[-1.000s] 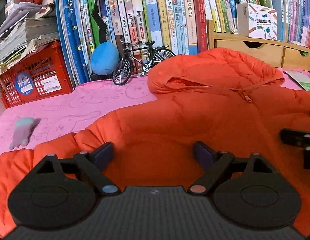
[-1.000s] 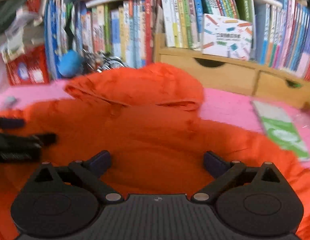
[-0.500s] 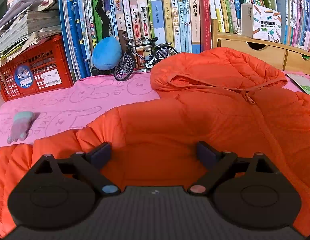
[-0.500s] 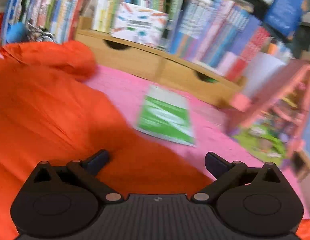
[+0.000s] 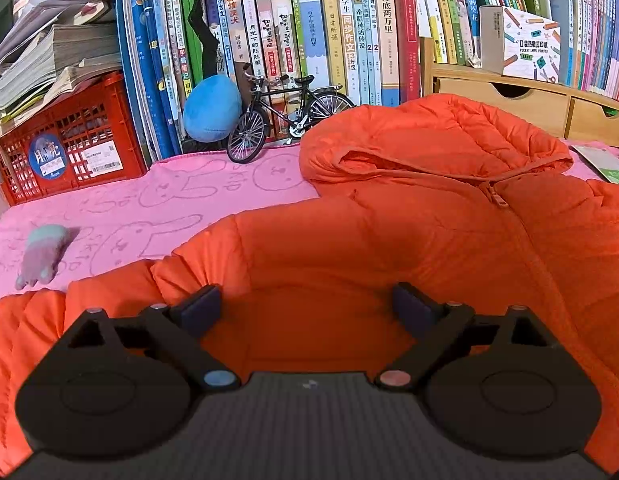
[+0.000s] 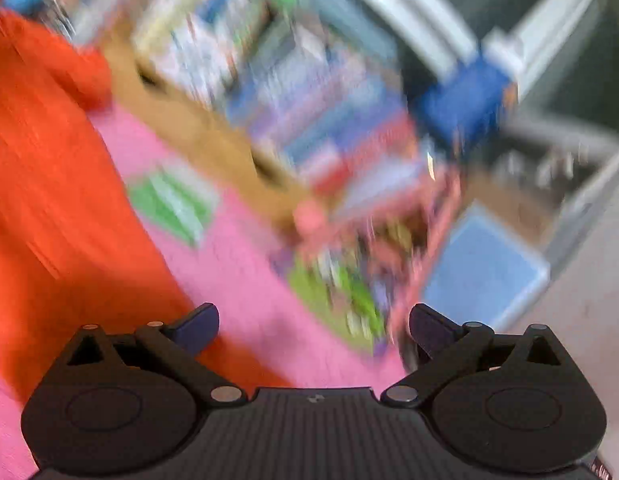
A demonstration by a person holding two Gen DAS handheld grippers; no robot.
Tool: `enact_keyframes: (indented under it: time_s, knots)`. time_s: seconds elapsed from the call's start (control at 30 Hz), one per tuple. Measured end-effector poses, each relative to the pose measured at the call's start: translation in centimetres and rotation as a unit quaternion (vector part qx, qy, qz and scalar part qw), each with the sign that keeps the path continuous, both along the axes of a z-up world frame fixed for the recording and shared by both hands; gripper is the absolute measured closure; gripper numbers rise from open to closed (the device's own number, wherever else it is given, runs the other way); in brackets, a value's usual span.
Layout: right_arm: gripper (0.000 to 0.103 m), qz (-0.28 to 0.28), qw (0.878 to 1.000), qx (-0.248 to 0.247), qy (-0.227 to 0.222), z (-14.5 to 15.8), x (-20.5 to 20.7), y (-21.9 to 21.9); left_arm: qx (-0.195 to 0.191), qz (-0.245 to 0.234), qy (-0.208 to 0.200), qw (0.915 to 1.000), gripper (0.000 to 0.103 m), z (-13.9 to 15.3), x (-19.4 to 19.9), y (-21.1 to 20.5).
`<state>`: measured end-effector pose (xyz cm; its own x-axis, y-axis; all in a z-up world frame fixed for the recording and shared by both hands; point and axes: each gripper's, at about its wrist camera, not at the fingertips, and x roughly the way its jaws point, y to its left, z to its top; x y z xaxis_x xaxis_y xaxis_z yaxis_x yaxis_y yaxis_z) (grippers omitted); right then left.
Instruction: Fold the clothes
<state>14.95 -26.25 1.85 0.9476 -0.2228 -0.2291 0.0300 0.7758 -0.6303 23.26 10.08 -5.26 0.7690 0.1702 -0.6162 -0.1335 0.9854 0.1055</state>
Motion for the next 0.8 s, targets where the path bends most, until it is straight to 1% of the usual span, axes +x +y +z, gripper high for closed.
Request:
enact_keyframes:
  time_s: [0.03, 0.07, 0.13, 0.23, 0.3, 0.37, 0.4, 0.43, 0.47, 0.5, 0.53, 0.57, 0.6, 0.63, 0.67, 0.73, 0.77, 0.8]
  knots:
    - [0.000, 0.027, 1.000, 0.008, -0.010, 0.6, -0.5, 1.3, 0.001, 0.000, 0.000, 1.0000, 0.007, 0.0, 0.0, 0.0]
    - [0.000, 0.051, 0.999, 0.015, -0.011, 1.0, -0.8, 2.6, 0.001, 0.000, 0.000, 1.0000, 0.007, 0.0, 0.0, 0.0]
    - [0.000, 0.096, 0.995, 0.022, 0.001, 1.3, -0.9, 5.4, 0.003, 0.001, 0.000, 1.0000, 0.007, 0.0, 0.0, -0.1]
    - [0.000, 0.129, 0.991, 0.006, 0.023, 0.4, -0.3, 8.3, 0.003, 0.002, 0.000, 1.0000, 0.007, 0.0, 0.0, -0.1]
    - [0.000, 0.121, 0.992, -0.007, 0.038, -0.7, 0.3, 8.5, 0.003, 0.002, 0.000, 1.0000, 0.007, 0.1, 0.1, -0.1]
    - [0.000, 0.094, 0.994, -0.008, 0.054, -2.0, 1.2, 6.7, 0.011, 0.000, 0.001, 0.9999, 0.007, 0.3, 0.0, -0.4]
    - [0.000, 0.076, 0.995, 0.009, 0.060, -2.4, 1.3, 5.2, 0.016, 0.000, 0.001, 0.9999, 0.007, 0.5, 0.0, -0.5]
    - [0.000, 0.055, 0.996, 0.033, 0.064, -2.5, 1.3, 3.4, 0.021, -0.001, 0.001, 0.9998, 0.009, 0.6, 0.0, -0.7]
    - [0.000, 0.037, 0.996, 0.052, 0.064, -2.4, 1.2, 1.8, 0.026, -0.002, 0.001, 0.9997, 0.022, 0.8, 0.0, -0.9]
    - [0.000, 0.025, 0.996, 0.069, 0.058, -2.3, 1.0, 0.4, 0.037, -0.007, -0.002, 0.9993, 0.029, 1.2, -0.2, -1.7]
    - [0.001, 0.012, 0.995, 0.087, 0.053, -2.2, 0.7, -1.0, 0.049, -0.021, -0.016, 0.9984, 0.032, 2.0, -0.7, -2.9]
    - [0.001, 0.000, 0.993, 0.104, 0.047, -2.0, 0.5, -2.5, 0.057, -0.047, -0.042, 0.9964, 0.031, 3.0, -1.3, -4.7]
    - [0.001, -0.011, 0.992, 0.121, 0.041, -1.9, 0.2, -3.8, 0.057, -0.076, -0.066, 0.9933, 0.030, 4.0, -1.8, -6.5]
    - [0.001, -0.017, 0.990, 0.133, 0.033, -1.8, 0.0, -4.7, 0.048, -0.105, -0.082, 0.9900, 0.028, 4.7, -2.0, -8.3]
    - [0.001, -0.020, 0.990, 0.138, 0.028, -1.7, -0.2, -5.2, 0.032, -0.135, -0.090, 0.9863, 0.028, 5.4, -1.9, -10.2]
    - [0.001, -0.017, 0.989, 0.145, 0.022, -1.5, -0.6, -5.8, -0.011, -0.193, -0.091, 0.9770, 0.028, 6.2, -1.2, -14.3]
    - [0.001, -0.009, 0.988, 0.151, 0.026, -1.4, -0.7, -5.8, -0.024, -0.214, -0.087, 0.9726, 0.027, 6.1, -0.8, -16.2]
    - [0.002, 0.003, 0.985, 0.166, 0.036, -1.3, -0.6, -5.7, -0.026, -0.233, -0.087, 0.9683, 0.027, 5.8, -0.3, -18.2]
